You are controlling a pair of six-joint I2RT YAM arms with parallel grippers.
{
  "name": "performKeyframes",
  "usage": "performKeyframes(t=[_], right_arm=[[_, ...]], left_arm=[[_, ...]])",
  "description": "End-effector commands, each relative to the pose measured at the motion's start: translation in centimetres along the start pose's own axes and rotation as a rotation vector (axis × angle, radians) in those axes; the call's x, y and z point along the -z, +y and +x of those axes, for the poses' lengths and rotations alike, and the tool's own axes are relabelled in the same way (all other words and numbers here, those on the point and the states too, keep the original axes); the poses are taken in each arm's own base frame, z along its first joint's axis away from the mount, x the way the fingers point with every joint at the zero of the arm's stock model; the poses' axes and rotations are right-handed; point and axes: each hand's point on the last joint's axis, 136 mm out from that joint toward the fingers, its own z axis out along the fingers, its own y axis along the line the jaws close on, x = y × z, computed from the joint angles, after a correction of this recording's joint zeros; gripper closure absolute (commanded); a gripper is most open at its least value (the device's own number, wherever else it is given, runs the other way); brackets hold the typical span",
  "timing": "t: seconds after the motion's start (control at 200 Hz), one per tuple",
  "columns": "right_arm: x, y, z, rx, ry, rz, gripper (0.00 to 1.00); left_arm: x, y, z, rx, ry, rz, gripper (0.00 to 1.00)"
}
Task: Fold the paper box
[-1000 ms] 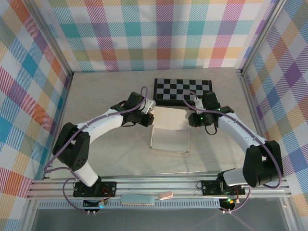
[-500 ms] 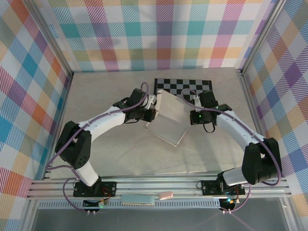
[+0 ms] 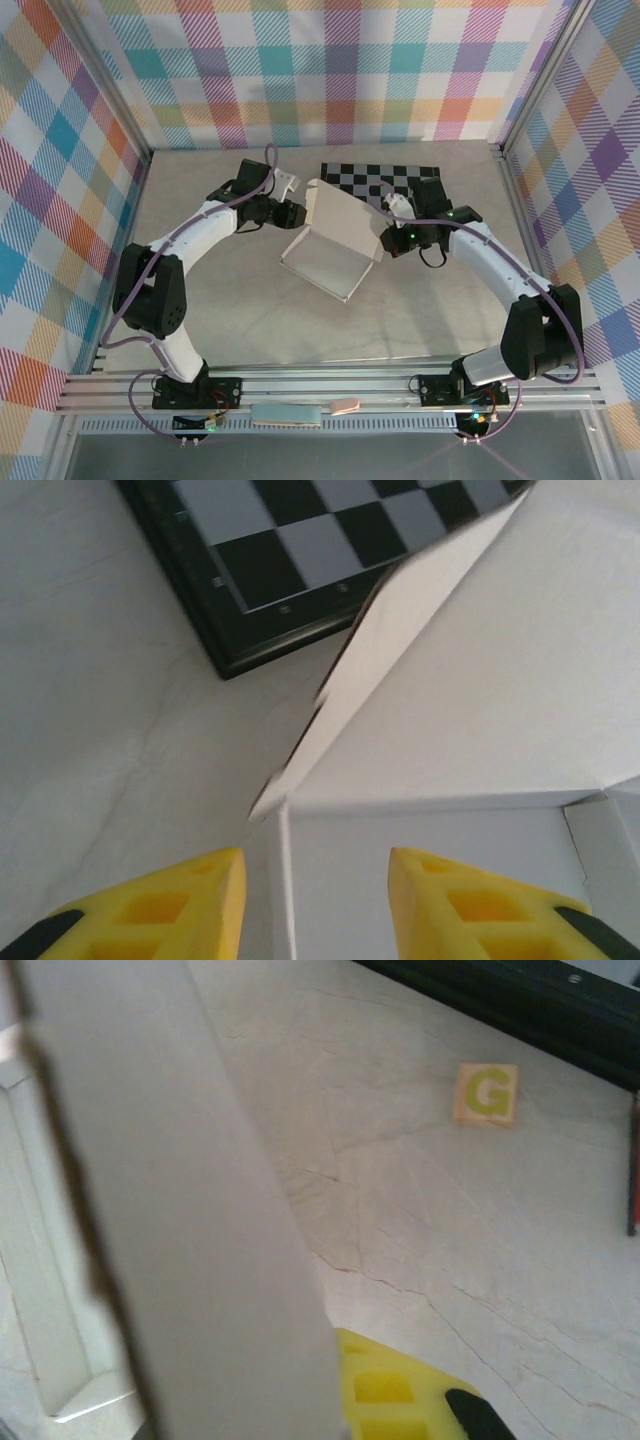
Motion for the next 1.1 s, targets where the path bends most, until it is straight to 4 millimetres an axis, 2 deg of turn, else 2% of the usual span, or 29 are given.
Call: performKeyframes(t=[0.0,0.17,0.29,0.47,0.705,0.96,1.095], right_arm=[[0.1,1.7,-0.1,0.063,0.019,-0.095,1.0],[-0.3,2.0,-0.2,0.083,0.038,-0.108,1.0],[-0.5,2.2,-0.3,0.095,0.048,-0.114,1.0],[-0.8,2.3,-0.3,0.095,0.057,-0.121,1.0],[-1.3,1.7,-0.7,0.082,0.072,-0.101,1.0],[-1.9,0.6,-1.8,0.035,0.069,-0.044,1.0],[-2.1,-0.9,-3.1,-0.098,0.037,0.067,1.0]], left_arm=[[-0.3,-0.6,-0.5,-0.098,-0.002,0.129,0.58],[-0.3,-0.8,-1.7,-0.147,-0.036,0.216,0.57],[-1.2,0.2,-1.0,-0.13,-0.009,0.183,0.57],[-1.9,0.0,-0.4,-0.127,-0.009,0.223,0.57],[-2.3,0.4,0.6,-0.051,0.022,0.201,0.8],[-2.0,0.7,-0.1,-0.039,0.001,0.077,1.0],[-1.9,1.0,-0.6,-0.002,-0.01,-0.069,1.0]])
